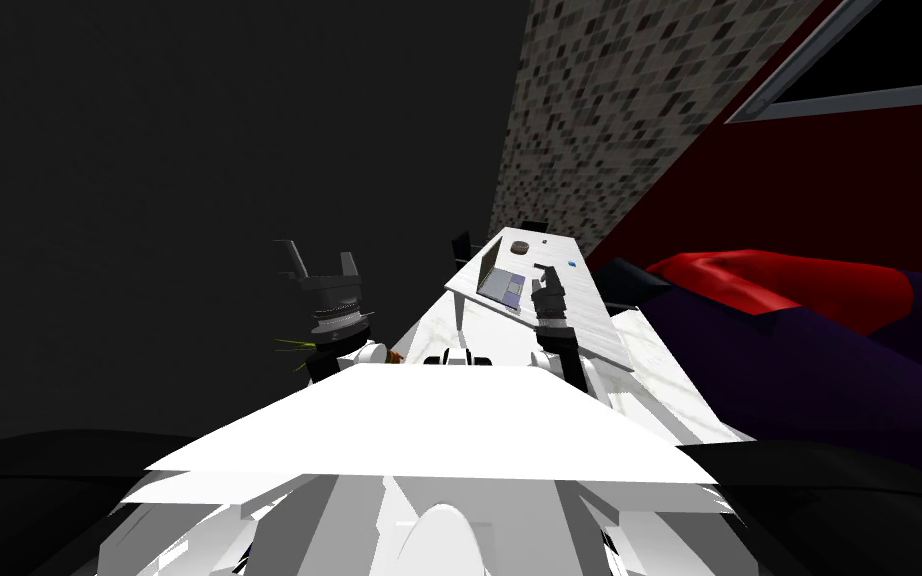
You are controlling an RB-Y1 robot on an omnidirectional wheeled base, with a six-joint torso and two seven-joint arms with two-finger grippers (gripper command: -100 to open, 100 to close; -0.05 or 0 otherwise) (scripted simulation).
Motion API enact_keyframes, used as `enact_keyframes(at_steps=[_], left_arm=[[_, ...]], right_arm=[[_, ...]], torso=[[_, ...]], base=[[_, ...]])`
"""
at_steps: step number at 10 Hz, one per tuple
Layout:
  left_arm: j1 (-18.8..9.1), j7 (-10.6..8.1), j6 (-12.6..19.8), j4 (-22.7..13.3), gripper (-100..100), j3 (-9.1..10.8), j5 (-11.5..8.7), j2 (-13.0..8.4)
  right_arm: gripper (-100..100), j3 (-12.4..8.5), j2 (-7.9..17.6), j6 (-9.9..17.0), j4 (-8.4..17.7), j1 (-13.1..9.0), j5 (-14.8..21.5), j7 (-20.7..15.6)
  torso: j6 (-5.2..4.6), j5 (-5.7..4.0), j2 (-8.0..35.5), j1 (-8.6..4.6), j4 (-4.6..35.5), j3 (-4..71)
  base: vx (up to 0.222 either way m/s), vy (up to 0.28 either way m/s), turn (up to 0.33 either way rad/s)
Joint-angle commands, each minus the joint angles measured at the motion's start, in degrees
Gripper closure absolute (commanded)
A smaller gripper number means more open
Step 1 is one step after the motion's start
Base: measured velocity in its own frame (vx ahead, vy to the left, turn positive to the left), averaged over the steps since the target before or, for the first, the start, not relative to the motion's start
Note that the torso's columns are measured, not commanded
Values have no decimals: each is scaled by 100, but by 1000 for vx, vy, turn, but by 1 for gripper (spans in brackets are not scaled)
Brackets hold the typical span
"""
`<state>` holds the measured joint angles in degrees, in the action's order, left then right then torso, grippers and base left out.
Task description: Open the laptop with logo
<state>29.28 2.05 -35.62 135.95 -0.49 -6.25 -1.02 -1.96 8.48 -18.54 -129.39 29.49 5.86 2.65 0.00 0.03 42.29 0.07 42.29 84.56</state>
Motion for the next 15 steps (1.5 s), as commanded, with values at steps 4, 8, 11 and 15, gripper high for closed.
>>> enact_keyframes(at_steps=[4,8,11,15], left_arm=[[0,0,0,0,0,0,0,0],[0,0,0,0,0,0,0,0],[0,0,0,0,0,0,0,0],[0,0,0,0,0,0,0,0]], right_arm=[[-100,-69,263,704,-17,108,832,-826],[-100,-136,429,1286,-33,189,1508,-1486],[-100,-190,576,1757,-13,246,2021,-1967],[-100,-244,744,2235,45,297,2582,-2528]], torso=[[0,-2,-5,-3,-2,4],[0,-2,2,-4,0,-1],[0,-1,-1,-1,-1,2],[0,-4,3,-8,2,-3]], base=[[72,110,-10],[72,122,-13],[92,133,-13],[53,97,-9]])
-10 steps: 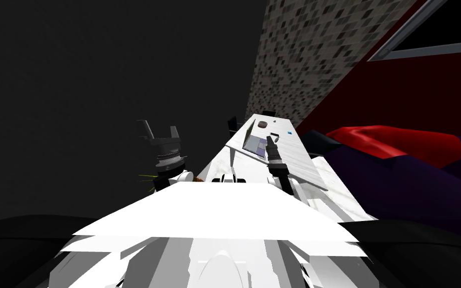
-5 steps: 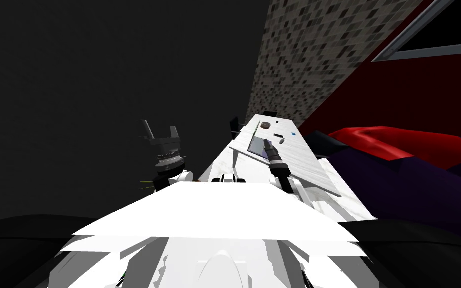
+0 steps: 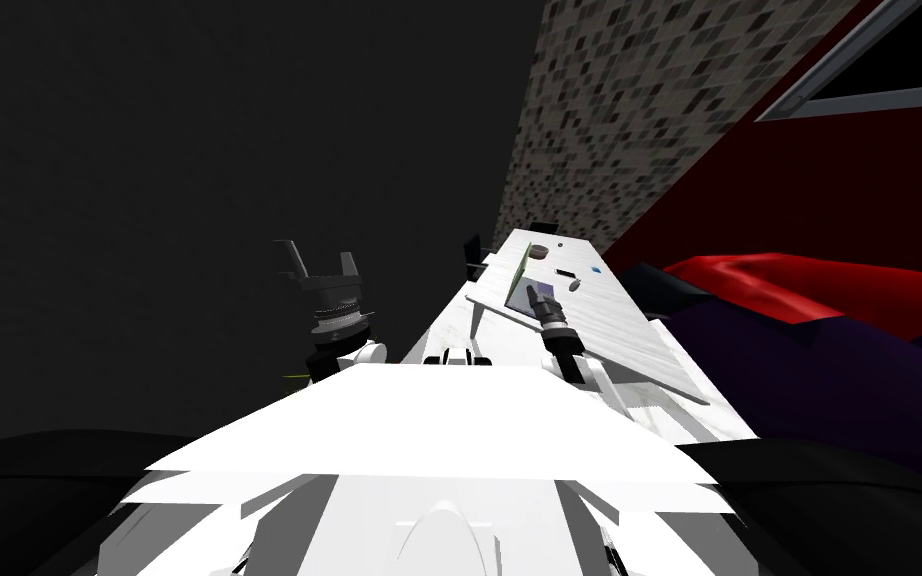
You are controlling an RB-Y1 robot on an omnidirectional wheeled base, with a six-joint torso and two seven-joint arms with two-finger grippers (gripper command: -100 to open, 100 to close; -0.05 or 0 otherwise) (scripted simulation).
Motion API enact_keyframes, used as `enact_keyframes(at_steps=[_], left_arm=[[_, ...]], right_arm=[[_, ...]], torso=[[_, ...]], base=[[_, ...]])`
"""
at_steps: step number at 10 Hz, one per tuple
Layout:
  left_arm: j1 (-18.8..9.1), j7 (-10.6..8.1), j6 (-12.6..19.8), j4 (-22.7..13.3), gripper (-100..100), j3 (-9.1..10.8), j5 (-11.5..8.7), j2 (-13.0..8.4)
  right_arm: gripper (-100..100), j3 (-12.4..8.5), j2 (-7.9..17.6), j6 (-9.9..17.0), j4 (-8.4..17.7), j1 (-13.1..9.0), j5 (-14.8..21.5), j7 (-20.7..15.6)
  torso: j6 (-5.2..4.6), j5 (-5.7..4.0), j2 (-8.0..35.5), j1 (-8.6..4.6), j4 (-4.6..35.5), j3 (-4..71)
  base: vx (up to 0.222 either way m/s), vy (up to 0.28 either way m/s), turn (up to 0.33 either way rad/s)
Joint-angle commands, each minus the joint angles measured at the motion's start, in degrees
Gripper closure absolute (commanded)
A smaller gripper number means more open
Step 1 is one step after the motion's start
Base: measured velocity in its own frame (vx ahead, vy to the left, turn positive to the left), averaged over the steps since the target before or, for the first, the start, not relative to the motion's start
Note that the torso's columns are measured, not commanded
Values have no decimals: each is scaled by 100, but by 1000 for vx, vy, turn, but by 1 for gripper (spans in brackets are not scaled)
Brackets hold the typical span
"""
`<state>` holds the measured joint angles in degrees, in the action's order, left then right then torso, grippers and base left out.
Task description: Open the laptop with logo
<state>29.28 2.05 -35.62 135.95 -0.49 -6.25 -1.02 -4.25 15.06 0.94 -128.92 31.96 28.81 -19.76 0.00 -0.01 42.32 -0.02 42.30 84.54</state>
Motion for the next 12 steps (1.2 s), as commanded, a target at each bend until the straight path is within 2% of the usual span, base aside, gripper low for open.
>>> enact_keyframes(at_steps=[1,3,4,8,9,12], left_arm=[[0,0,0,0,0,0,0,0],[0,0,0,0,0,0,0,0],[0,0,0,0,0,0,0,0],[0,0,0,0,0,0,0,0],[0,0,0,0,0,0,0,0],[0,0,0,0,0,0,0,-1]], right_arm=[[-100,-15,86,296,-2,50,302,-315],[-100,-51,215,625,56,79,669,-677],[-100,-51,215,625,56,79,669,-677],[-100,-120,520,1249,202,129,1383,-1352],[-100,-120,520,1270,202,129,1383,-1385],[-100,-168,757,1717,313,161,1875,-1873]], torso=[[0,5,-10,13,-4,7],[0,-1,-3,-5,-2,3],[0,1,-8,4,-3,5],[0,4,-10,11,-4,7],[0,3,-5,4,-2,5],[-1,-1,2,-4,0,-1]], base=[[55,88,-9],[61,89,-8],[50,85,-7],[67,110,-11],[52,62,-3],[37,62,-10]])
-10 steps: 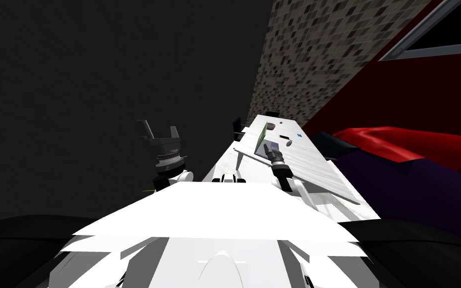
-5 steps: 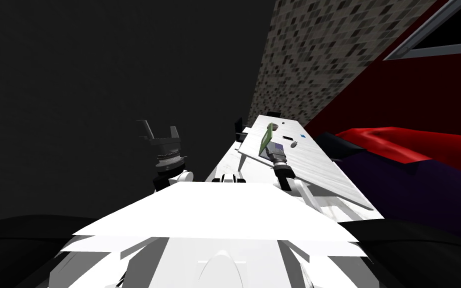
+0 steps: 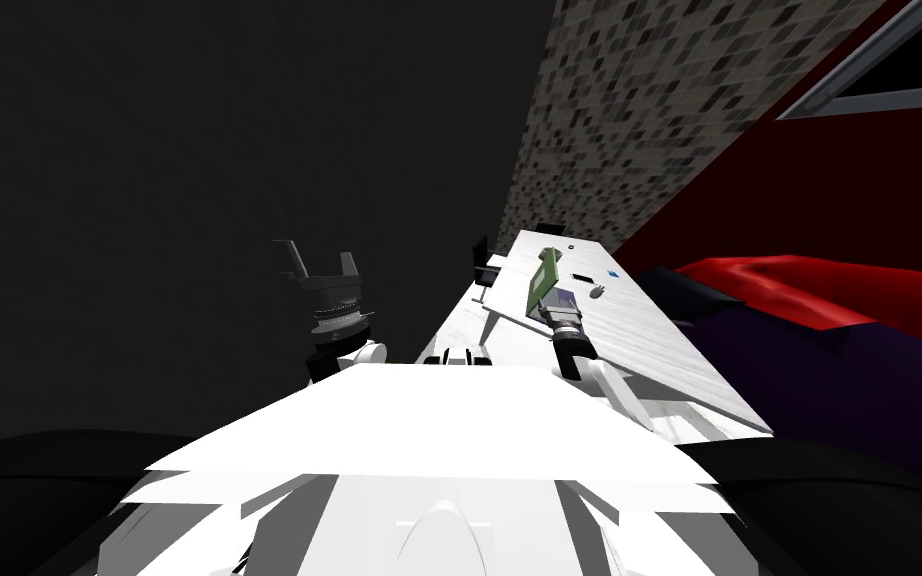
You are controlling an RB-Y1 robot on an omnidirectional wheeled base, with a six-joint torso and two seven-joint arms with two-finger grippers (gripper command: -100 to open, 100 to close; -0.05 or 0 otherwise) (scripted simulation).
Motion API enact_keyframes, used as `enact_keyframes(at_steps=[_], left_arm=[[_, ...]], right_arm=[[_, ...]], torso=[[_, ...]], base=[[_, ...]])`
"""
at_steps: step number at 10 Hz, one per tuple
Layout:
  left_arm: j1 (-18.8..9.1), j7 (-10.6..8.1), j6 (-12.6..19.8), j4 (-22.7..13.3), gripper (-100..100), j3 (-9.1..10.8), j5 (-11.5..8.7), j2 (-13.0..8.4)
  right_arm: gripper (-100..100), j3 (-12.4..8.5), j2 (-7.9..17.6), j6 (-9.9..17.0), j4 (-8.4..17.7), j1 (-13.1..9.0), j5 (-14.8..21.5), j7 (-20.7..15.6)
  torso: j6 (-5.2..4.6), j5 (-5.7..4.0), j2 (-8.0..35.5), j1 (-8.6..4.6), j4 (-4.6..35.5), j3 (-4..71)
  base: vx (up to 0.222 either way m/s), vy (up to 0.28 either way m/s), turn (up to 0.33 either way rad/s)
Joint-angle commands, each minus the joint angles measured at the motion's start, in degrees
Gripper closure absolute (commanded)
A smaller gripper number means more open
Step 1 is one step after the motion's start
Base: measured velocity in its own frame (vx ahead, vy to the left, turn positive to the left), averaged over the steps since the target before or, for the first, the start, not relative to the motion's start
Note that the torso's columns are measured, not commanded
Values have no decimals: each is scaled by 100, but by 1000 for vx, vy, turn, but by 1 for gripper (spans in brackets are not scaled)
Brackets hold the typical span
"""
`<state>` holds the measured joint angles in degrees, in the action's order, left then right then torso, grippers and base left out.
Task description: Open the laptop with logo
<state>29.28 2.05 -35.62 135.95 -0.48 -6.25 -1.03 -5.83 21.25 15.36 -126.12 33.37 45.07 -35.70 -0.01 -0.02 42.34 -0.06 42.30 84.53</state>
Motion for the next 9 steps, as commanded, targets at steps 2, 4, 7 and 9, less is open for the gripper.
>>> enact_keyframes(at_steps=[2,4,7,9], left_arm=[[0,0,0,0,0,-1,0,1],[0,0,0,0,0,1,0,-1],[0,0,0,0,0,-1,0,1],[0,0,0,1,0,-1,0,1]], right_arm=[[-100,-39,274,538,91,39,539,-567],[-100,-39,274,538,91,39,539,-567],[-100,-63,389,760,132,59,787,-812],[-100,-83,481,936,158,76,985,-1007]], torso=[[1,12,-11,37,-3,8],[-5,-12,-2,-34,0,-1],[0,13,-23,48,-6,13],[2,3,-13,2,-5,10]], base=[[34,76,29],[47,35,-30],[48,113,-17],[62,102,-3]])
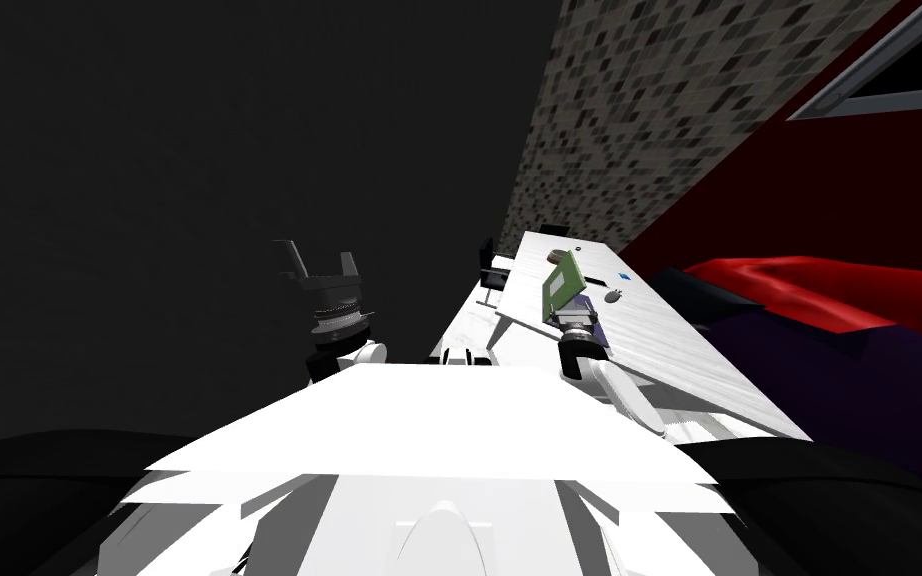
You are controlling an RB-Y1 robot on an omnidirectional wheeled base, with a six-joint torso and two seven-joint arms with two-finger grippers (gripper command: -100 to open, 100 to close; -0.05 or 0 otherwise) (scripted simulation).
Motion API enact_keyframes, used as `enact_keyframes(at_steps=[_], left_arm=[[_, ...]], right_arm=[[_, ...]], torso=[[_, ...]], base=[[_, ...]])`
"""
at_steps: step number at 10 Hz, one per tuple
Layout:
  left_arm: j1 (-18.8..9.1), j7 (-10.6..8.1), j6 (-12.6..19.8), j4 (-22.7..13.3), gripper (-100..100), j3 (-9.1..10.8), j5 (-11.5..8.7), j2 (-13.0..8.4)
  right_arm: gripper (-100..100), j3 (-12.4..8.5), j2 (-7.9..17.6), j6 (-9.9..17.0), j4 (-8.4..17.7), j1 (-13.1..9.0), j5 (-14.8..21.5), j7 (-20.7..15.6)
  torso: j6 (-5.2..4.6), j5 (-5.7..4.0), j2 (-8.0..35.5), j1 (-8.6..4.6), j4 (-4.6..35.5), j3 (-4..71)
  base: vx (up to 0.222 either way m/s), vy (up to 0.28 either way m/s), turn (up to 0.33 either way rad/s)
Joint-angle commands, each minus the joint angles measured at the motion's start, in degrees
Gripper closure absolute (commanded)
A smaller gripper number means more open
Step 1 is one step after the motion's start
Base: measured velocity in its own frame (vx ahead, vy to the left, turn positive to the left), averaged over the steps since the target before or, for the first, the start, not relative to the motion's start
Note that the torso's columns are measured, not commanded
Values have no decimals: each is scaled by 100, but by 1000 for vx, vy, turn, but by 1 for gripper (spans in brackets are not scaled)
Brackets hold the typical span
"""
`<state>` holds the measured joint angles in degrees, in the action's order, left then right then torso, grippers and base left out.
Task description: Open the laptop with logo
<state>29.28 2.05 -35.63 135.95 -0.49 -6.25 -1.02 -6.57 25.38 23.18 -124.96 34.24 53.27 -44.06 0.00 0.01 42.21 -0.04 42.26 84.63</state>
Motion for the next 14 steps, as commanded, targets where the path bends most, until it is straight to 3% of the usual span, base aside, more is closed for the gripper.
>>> enact_keyframes(at_steps=[1,2,3,4,5,6,7,14], left_arm=[[0,0,0,0,0,1,0,-1],[0,0,0,-1,0,1,0,-1],[0,0,0,-1,0,1,0,-1],[2,-1,1,-3,0,-2,1,-2],[4,-2,4,-7,0,-7,2,-5],[5,-2,4,-7,0,-7,2,-4],[4,-2,4,-7,0,-7,2,-4],[4,-2,4,-7,0,-7,2,-4]], right_arm=[[-100,-16,107,223,51,-4,243,-248],[-100,-27,167,321,64,6,353,-356],[-100,-28,94,218,66,13,332,-260],[-100,-60,137,395,-28,66,249,-344],[-100,-36,129,320,8,38,276,-319],[100,-38,133,347,-1,40,266,-332],[100,-66,27,257,102,-134,125,-132],[100,-159,-345,-52,461,-741,-371,560]], torso=[[-1,-10,15,-25,5,-11],[-1,-10,20,-25,7,-14],[-1,-6,15,-8,5,-12],[0,-4,14,-2,6,-8],[6,-4,-1,-6,4,1],[0,-2,4,5,2,-2],[0,1,13,13,4,-9],[-19,-15,-3,-31,-6,-2]], base=[[37,52,-4],[41,53,-7],[18,24,-5],[54,-36,107],[34,-29,35],[5,-6,-6],[-44,-62,-61],[-62,-54,-27]])
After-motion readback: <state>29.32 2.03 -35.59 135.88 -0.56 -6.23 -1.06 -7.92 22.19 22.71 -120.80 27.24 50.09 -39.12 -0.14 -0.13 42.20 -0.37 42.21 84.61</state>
